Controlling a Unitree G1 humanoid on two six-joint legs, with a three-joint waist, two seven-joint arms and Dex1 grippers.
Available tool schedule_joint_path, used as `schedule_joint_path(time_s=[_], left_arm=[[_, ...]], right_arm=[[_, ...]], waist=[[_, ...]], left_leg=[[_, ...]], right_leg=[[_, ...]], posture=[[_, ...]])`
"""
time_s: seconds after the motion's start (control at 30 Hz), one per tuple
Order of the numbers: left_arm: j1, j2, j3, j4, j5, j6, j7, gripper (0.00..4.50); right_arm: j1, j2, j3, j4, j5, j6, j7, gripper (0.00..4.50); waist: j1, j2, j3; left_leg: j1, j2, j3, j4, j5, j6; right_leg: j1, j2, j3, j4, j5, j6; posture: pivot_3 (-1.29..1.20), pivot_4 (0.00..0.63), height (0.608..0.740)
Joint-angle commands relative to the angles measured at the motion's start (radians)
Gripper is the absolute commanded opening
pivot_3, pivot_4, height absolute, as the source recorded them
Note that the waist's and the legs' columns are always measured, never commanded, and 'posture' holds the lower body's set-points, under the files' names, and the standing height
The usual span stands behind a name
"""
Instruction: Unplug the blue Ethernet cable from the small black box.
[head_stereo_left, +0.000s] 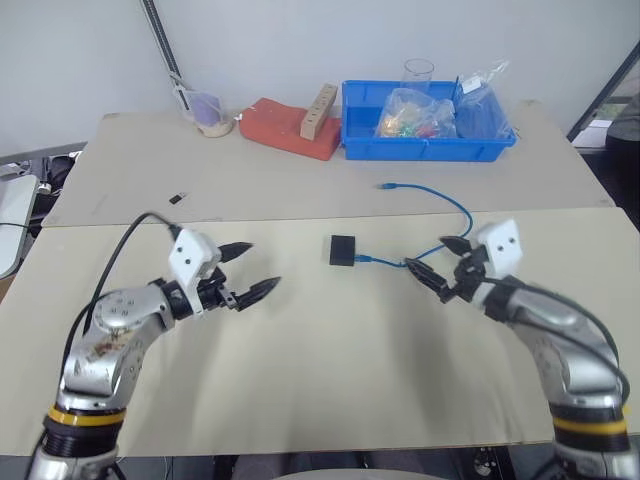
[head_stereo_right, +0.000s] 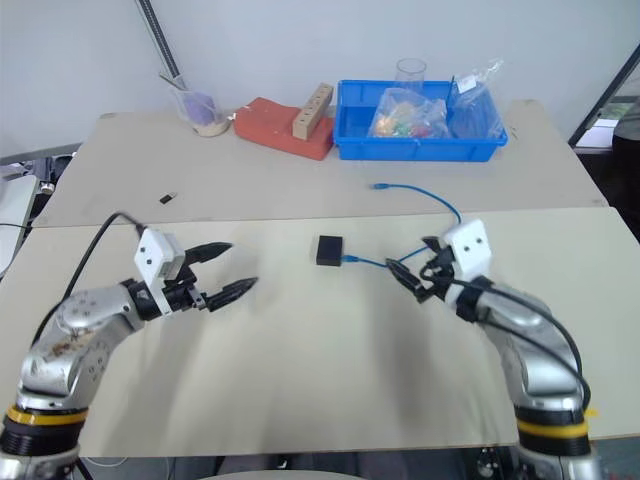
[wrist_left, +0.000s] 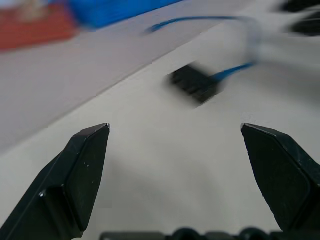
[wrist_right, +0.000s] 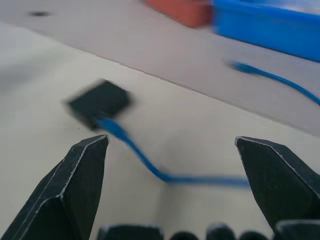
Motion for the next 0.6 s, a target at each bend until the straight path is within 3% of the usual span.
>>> schedule_joint_path(time_s=[0.03,0.17,0.33,0.57,0.6], left_arm=[[-0.089,0.059,-0.035,-0.034,-0.039,0.000,-0.131,4.46],[-0.169,0.095,-0.058,-0.041,-0.059,0.016,-0.200,4.46],[-0.161,0.122,-0.044,-0.034,-0.034,-0.004,-0.235,4.46],[-0.118,0.122,-0.020,-0.089,-0.042,-0.005,-0.210,4.46],[-0.114,0.122,-0.017,-0.093,-0.043,-0.005,-0.209,4.49]], right_arm=[[-0.096,-0.016,0.085,0.104,0.015,0.002,0.141,4.50],[-0.196,0.002,0.184,0.257,-0.050,-0.067,0.228,4.50],[-0.302,0.041,0.286,0.483,-0.173,-0.228,0.283,4.50],[-0.434,0.092,0.297,0.760,-0.243,-0.366,0.345,4.50],[-0.451,0.100,0.294,0.790,-0.243,-0.373,0.361,4.24]], waist=[[0.001,0.000,0.000],[0.002,0.000,0.000],[0.001,0.000,0.000],[-0.001,0.000,0.000],[-0.001,0.000,0.000]], left_leg=[[-0.001,0.000,0.000,0.000,0.000,0.000],[-0.002,0.000,0.000,0.001,0.000,0.000],[-0.002,0.000,0.000,0.002,0.000,0.000],[-0.002,0.000,0.000,0.003,0.000,0.000],[-0.002,0.000,0.000,0.003,0.000,0.000]], right_leg=[[0.000,0.000,0.000,-0.001,0.000,0.000],[0.000,-0.001,0.000,-0.002,0.000,0.000],[0.000,0.000,0.000,-0.001,0.000,0.000],[-0.001,0.000,0.000,0.001,0.000,0.000],[-0.001,0.000,0.000,0.001,0.000,0.000]], posture=[[0.00,0.150,0.740],[0.00,0.150,0.740],[0.00,0.150,0.740],[0.00,0.150,0.740],[0.00,0.150,0.740]])
